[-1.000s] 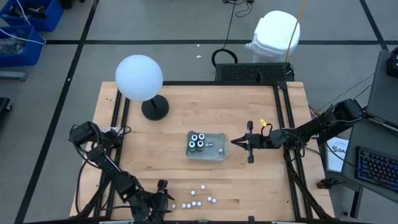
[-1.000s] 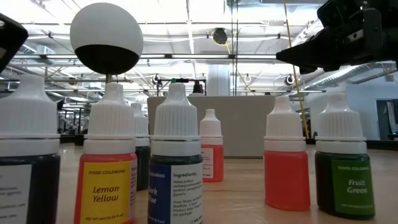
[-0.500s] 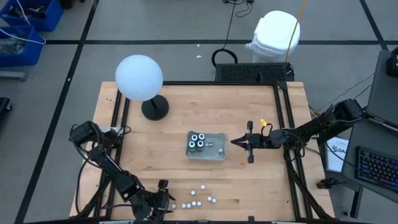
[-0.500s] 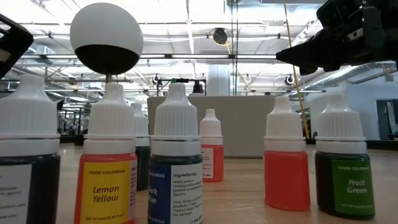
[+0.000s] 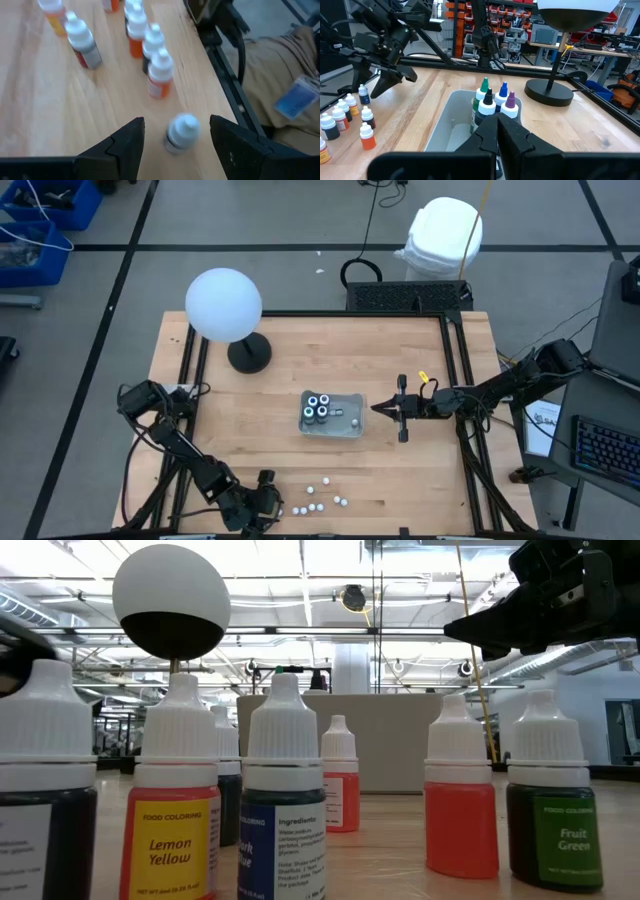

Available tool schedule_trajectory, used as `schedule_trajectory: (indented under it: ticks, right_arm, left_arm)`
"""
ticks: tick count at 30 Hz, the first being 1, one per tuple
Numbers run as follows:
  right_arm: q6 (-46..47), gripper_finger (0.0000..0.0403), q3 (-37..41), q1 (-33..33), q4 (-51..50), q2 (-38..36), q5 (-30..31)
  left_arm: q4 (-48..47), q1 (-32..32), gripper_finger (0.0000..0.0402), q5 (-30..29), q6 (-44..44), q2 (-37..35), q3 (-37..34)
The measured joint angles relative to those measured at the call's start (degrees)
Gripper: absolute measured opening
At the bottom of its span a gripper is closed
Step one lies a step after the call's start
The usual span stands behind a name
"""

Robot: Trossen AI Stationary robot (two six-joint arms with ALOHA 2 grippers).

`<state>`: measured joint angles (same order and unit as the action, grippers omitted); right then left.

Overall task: Pick & Place food coloring
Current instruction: Put the small blue food coloring bottle into the gray bin

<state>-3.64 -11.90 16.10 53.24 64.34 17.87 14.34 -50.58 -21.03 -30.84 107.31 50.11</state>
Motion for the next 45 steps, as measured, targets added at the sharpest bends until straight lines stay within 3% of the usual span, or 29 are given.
schedule_trajectory:
  ticks: [14, 27, 31, 38, 45]
  right_arm:
    - [0.0, 0.0002, 0.0, 0.0, 0.0, 0.0, 0.0]
    - [-0.1, 0.0002, 0.0, 0.0, -0.1, 0.0, 0.0]
    - [-0.5, 0.0002, 0.0, 0.0, -0.1, 0.0, 0.0]
    - [-1.5, 0.0002, 0.0, 0.0, 0.0, 0.0, 0.0]
    - [-3.1, 0.0002, 0.0, 0.0, 0.2, 0.0, 0.1]
  left_arm:
    - [-0.4, 2.1, 0.0225, 3.0, 0.5, 0.0, 0.0]
    - [-0.8, 2.1, 0.0076, 5.6, 1.6, -0.1, 0.0]
    - [-1.1, 2.3, 0.0073, 7.4, 5.1, -0.9, 0.0]
    - [-7.8, 6.5, 0.0073, 8.5, 12.3, -9.7, 0.0]
    - [-13.4, 16.1, 0.0075, 8.0, 20.5, -18.9, 0.0]
